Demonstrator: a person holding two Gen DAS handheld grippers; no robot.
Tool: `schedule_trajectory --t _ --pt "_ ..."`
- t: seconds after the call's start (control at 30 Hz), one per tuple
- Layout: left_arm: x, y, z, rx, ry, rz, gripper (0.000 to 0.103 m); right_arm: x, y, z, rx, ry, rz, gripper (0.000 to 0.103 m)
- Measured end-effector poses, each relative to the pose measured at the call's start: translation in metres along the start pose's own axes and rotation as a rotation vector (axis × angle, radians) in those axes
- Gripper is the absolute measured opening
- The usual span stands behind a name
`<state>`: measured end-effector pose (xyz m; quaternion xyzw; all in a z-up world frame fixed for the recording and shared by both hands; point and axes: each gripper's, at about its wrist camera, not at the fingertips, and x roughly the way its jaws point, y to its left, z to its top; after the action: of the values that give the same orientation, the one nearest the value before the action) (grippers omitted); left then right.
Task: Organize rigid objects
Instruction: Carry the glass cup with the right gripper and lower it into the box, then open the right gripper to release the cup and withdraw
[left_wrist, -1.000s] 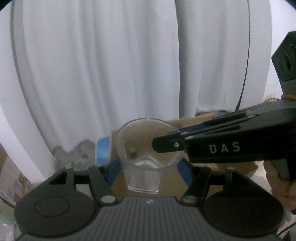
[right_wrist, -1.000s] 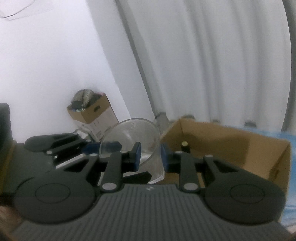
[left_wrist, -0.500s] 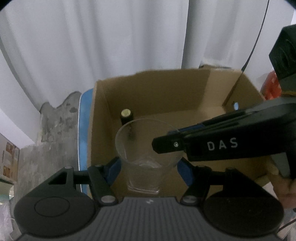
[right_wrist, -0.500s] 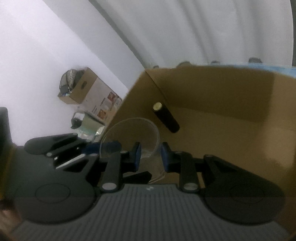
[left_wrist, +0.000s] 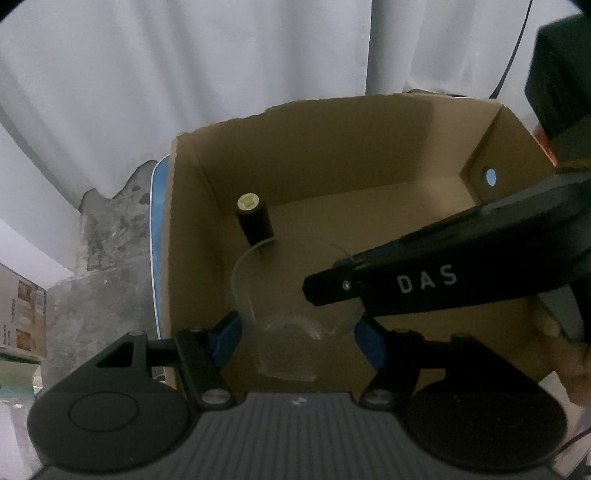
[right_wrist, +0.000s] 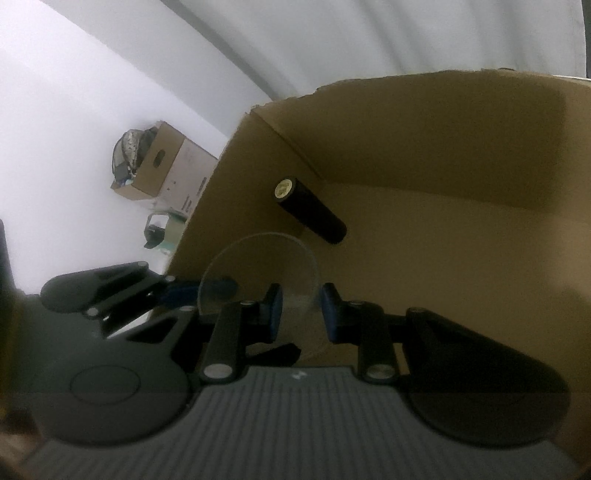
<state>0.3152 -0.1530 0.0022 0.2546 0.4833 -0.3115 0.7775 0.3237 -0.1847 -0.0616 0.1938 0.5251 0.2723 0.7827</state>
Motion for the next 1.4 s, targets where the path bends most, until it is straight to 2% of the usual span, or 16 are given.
schedule_trajectory --t 0.17,0.23,0.4,0.5,0.73,0.9,1.07,1.17,1.3,1.4 --pt "0.000 -0.002 0.000 0.007 0.028 0.011 0.070 0.002 0.001 0.000 0.008 0.013 0.006 0.023" --pt "-0.002 0.001 0.000 -0.002 0.025 0.018 0.076 0.002 0.003 0.000 0.006 0.014 0.011 0.023" --pt "-0.012 0.007 0.000 -0.036 0.003 -0.013 0.081 0.004 0.007 0.000 0.006 0.024 0.020 0.023" --pt "-0.019 0.006 0.000 -0.028 -0.016 0.009 0.087 0.001 0.006 0.001 0.013 0.019 0.025 0.023" --pt "-0.046 0.006 -0.005 -0.046 -0.100 0.014 0.088 -0.025 0.007 -0.001 0.018 -0.030 0.047 0.025" --pt "-0.090 0.008 -0.019 -0.071 -0.227 0.001 0.091 -0.064 0.020 -0.008 0.004 -0.106 0.066 0.027" --pt "-0.143 0.015 -0.053 -0.122 -0.356 -0.033 0.093 -0.123 0.037 -0.030 -0.028 -0.216 0.099 0.027" --pt "-0.167 0.017 -0.084 -0.142 -0.408 -0.041 0.094 -0.166 0.049 -0.057 -0.050 -0.294 0.125 0.029" --pt "-0.177 0.016 -0.133 -0.165 -0.434 -0.067 0.095 -0.208 0.057 -0.106 -0.051 -0.369 0.152 0.031" --pt "-0.173 0.015 -0.167 -0.187 -0.428 -0.078 0.095 -0.221 0.059 -0.145 -0.027 -0.389 0.161 0.032"
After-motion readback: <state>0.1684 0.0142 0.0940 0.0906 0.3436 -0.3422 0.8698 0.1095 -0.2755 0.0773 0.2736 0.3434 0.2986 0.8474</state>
